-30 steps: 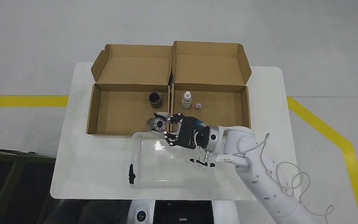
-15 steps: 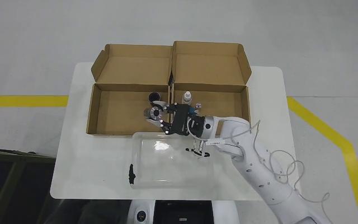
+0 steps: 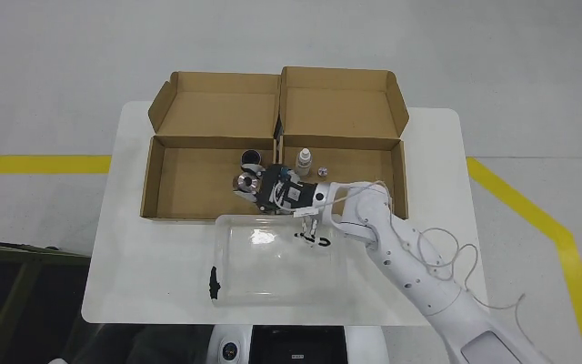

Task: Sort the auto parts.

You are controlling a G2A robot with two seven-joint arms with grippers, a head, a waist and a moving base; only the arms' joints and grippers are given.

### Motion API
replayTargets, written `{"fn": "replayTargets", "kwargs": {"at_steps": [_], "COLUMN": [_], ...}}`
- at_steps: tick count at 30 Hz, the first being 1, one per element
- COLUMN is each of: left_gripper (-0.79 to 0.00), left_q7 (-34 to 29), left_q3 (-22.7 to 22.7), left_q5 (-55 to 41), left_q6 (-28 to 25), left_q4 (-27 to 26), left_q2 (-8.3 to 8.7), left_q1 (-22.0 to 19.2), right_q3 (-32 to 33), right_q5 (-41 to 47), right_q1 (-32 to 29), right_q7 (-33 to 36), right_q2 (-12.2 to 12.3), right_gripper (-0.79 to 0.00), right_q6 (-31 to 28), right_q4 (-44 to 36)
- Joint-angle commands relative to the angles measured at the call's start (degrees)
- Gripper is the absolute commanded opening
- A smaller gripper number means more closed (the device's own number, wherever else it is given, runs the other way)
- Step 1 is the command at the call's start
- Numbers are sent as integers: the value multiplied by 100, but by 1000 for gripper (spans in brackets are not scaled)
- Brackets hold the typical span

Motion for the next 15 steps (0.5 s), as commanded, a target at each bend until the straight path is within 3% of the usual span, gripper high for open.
{"fn": "replayTargets", "kwargs": {"at_steps": [1,15], "left_gripper": [0,0], "left_q7": [0,0], "left_q3": [0,0], "left_q5": [0,0], "left_q6": [0,0], "left_q4": [0,0], "left_q2": [0,0], "left_q1": [0,0], "right_q3": [-85,-585], "right_q5": [-17,-160], "right_q1": [108,785], "right_q7": [95,813], "right_q2": [-33,-269], "right_gripper": [-785,-785], "right_q6": [-9,-146], "right_q4": [112,890]}}
